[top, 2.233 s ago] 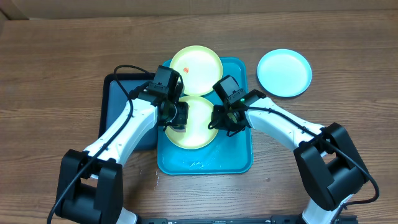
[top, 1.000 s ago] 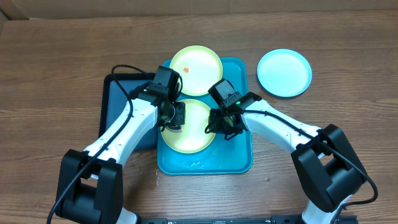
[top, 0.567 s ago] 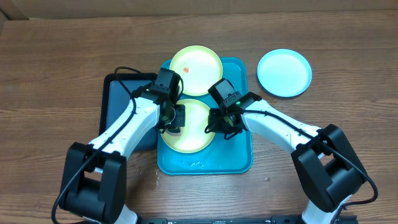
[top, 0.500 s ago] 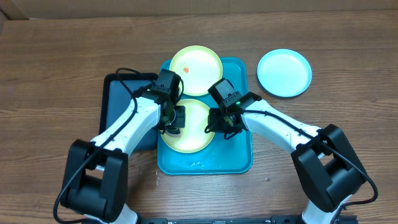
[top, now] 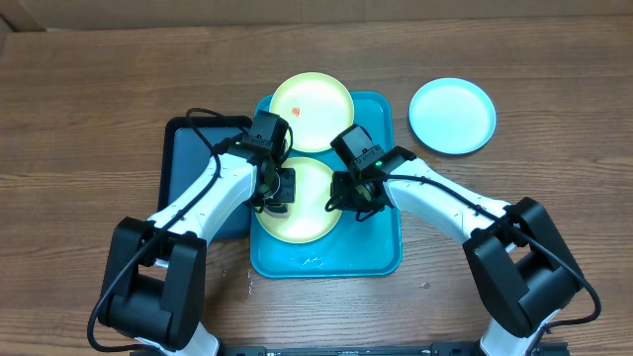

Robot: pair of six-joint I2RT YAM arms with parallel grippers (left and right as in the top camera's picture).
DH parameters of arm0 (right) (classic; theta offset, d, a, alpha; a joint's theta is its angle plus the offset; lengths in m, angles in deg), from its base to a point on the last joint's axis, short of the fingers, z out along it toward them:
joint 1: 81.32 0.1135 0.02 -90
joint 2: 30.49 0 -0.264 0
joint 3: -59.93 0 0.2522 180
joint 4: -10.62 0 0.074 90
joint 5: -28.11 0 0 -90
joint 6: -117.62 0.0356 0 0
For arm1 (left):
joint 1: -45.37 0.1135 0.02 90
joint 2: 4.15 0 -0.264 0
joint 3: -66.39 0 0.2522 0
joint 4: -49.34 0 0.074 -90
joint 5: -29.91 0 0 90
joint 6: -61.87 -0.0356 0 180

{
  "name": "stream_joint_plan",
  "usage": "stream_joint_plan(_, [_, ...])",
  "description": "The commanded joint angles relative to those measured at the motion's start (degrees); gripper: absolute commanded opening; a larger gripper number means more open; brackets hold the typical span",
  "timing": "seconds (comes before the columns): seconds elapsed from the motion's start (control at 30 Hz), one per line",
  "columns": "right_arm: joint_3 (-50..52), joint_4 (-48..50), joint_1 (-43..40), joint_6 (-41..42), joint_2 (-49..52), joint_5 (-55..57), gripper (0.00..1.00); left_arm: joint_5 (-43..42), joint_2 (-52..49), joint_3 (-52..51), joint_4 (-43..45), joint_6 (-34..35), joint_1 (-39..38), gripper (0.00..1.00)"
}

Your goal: Clean dirty plates on tray and stack at the side

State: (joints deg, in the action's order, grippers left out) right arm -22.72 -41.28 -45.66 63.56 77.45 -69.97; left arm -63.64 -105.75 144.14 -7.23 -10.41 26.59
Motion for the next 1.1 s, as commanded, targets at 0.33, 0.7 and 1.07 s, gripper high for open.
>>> stream_joint_plan(0.33, [0.3, 0.3, 0.5, -0.2, -0.5, 2.1, 0.1, 0.7, -0.3, -0.1, 0.0, 0.7, -0.4, 0.04])
stream_joint_plan(0.7, [0.3, 0.4, 0.8, -1.7, -0.5, 3.6, 0.11, 0.7, -0.3, -0.1, 0.0, 0.7, -0.4, 0.04])
stream_joint_plan(1.07, [0.9, 1.1, 1.2, -1.9, -0.5, 3.6, 0.11, 0.7, -0.3, -0.1, 0.1, 0.7, -0.4, 0.04])
